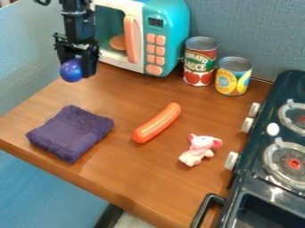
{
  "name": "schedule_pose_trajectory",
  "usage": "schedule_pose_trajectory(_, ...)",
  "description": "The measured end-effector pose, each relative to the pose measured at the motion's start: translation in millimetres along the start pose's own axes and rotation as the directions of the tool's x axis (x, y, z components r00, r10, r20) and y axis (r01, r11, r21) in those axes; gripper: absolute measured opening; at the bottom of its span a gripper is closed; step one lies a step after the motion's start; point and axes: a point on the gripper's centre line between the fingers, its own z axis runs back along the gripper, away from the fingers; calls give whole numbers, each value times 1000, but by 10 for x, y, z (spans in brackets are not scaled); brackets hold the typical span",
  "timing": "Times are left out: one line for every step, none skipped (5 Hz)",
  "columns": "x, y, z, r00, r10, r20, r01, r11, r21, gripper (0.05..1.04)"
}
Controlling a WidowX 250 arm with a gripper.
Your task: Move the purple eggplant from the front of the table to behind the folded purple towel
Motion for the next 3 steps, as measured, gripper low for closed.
schedule_pose_trajectory(121, 91, -81, 1000, 8, -27, -7, 1000, 9, 803)
schedule_pose_trajectory(120, 153, -291, 996, 18, -86, -15, 999, 34, 803)
schedule_pose_trajectory(81, 195, -471, 989, 31, -144, -23, 998, 56, 803)
